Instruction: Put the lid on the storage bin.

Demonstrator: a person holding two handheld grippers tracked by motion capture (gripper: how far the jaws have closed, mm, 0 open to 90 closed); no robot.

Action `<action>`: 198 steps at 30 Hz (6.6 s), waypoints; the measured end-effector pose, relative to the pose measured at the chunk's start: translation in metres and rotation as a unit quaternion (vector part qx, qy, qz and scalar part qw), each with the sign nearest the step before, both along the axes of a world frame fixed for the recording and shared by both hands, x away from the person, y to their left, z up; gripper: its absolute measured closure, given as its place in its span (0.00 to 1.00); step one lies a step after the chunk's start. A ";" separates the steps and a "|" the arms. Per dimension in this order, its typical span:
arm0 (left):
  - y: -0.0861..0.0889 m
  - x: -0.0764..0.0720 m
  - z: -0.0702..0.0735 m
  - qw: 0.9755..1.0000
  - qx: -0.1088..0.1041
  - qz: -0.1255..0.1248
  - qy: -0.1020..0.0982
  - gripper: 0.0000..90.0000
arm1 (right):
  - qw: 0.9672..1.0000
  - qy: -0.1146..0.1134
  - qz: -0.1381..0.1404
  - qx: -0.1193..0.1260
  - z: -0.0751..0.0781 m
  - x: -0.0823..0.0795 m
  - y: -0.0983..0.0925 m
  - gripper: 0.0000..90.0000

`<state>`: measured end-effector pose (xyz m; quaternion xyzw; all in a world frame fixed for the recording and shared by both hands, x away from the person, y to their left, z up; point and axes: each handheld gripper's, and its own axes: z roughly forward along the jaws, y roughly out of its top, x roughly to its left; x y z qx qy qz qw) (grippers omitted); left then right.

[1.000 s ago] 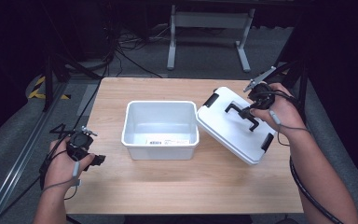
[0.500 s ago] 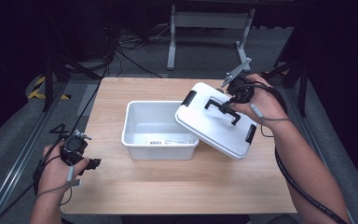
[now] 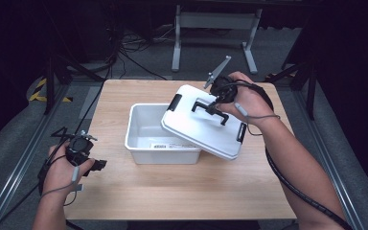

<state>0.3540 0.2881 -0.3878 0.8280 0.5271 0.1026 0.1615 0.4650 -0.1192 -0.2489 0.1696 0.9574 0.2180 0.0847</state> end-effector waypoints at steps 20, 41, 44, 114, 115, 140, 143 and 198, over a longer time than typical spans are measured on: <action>0.000 0.019 0.001 1.000 -0.007 -0.005 0.009 0.31 | 0.998 -0.001 0.055 -0.023 -0.006 0.003 0.066 0.94; 0.005 0.018 0.000 1.000 -0.012 -0.006 0.010 0.30 | 0.994 -0.011 0.098 -0.046 -0.013 0.006 0.105 0.94; 0.006 0.016 0.000 1.000 -0.012 -0.002 0.007 0.30 | 0.994 -0.015 0.102 -0.048 -0.013 0.006 0.110 0.94; 0.009 0.011 -0.003 1.000 -0.010 0.003 0.014 0.30 | 0.973 -0.068 0.213 -0.049 -0.027 0.007 0.131 0.93; 0.009 0.012 -0.004 1.000 -0.010 0.001 0.015 0.30 | 0.973 -0.065 0.215 -0.047 -0.027 0.006 0.132 0.93; 0.008 0.012 -0.005 1.000 -0.012 0.001 0.016 0.30 | 0.986 -0.033 0.162 -0.020 -0.033 0.006 0.123 0.81; 0.008 0.012 -0.004 1.000 -0.008 0.000 0.014 0.30 | 0.989 -0.023 0.149 -0.001 -0.030 0.005 0.118 0.75; 0.006 0.015 -0.003 1.000 -0.017 0.009 -0.001 0.28 | 0.986 -0.054 -0.129 0.089 -0.036 -0.026 -0.126 0.53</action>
